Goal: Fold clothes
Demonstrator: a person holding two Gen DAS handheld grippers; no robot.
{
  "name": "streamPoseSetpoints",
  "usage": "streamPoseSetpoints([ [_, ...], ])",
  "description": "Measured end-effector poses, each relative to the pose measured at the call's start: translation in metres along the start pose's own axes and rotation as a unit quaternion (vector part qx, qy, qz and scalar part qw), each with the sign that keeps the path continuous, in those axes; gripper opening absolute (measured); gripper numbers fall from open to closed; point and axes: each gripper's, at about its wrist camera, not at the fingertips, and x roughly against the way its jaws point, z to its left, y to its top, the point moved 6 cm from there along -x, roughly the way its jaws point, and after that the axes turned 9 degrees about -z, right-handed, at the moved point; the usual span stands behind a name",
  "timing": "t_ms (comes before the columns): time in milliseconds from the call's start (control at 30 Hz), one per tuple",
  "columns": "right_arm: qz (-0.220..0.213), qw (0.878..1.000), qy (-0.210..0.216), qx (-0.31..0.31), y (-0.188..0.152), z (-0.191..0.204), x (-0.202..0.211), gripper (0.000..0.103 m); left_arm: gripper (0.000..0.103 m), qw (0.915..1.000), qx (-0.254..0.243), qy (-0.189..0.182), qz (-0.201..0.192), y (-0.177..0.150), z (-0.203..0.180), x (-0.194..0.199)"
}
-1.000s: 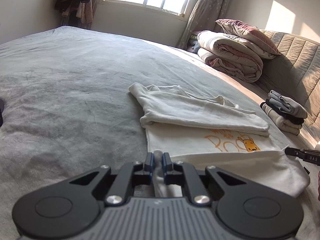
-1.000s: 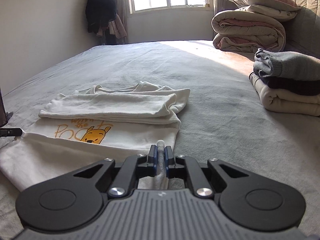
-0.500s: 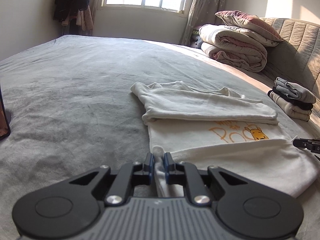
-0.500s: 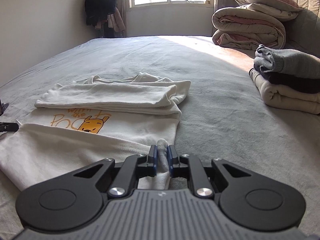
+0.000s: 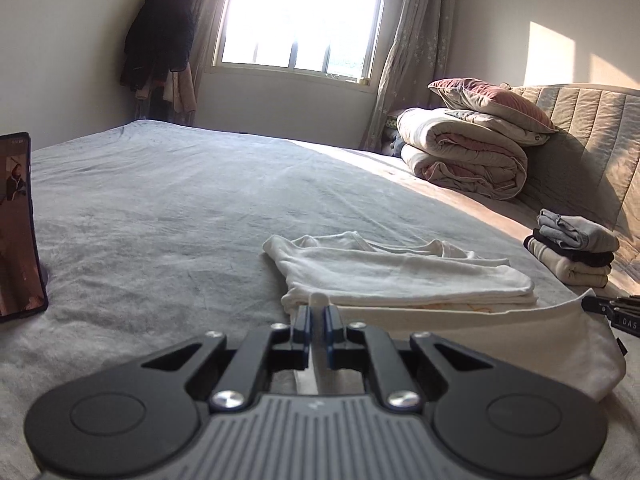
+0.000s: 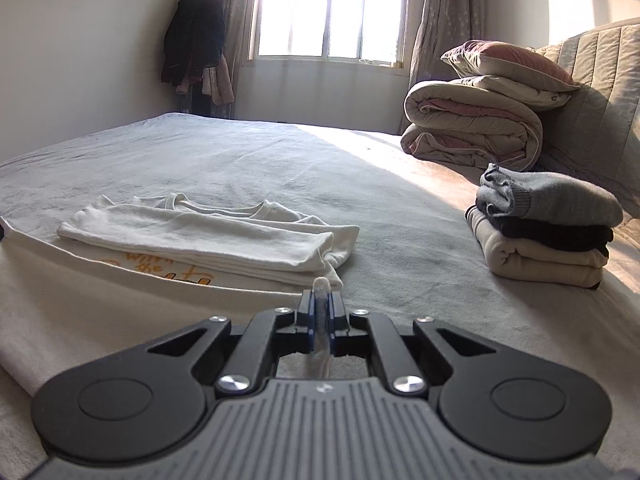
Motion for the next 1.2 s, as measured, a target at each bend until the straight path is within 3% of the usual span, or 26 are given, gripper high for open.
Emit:
streamPoseSetpoints([
  [300,-0.057,0.998,-0.020,0.024,0.031,-0.011,-0.005,0.007,0.007,0.9993,0.007,0.021,-0.029,0.029,-0.004,-0.022],
  [633,-0.072,0.997,-0.037,0.016,0.021,-0.014,-0.039,0.007,0.007,0.9976,0.004,0.048,-0.049,0.011,0.000,-0.059],
  [700,-0.060,0.997,-0.035,0.015,0.015,-0.013,-0.045,0.007,0.007,0.9982,-0.004,0.048,-0.034,0.004,0.001,-0.067],
  [800,-0.010,1.000,-0.025,0.010,-0.004,-0.011,-0.060,0.007,0.008,0.9985,-0.006,0.050,0.019,-0.013,0.003,-0.082],
  [900,0.042,0.999,-0.015,0.001,-0.020,-0.010,-0.073,0.008,0.015,0.9970,0.016,0.054,0.053,-0.021,0.012,-0.088],
  [1000,0.059,0.998,-0.010,-0.015,-0.023,-0.013,-0.076,0.018,0.024,0.9954,0.040,0.055,0.067,-0.024,0.020,-0.088],
  [1200,0.088,0.994,-0.016,-0.064,-0.021,-0.021,-0.067,0.030,0.030,0.9907,0.085,0.049,0.094,-0.014,0.026,-0.076],
])
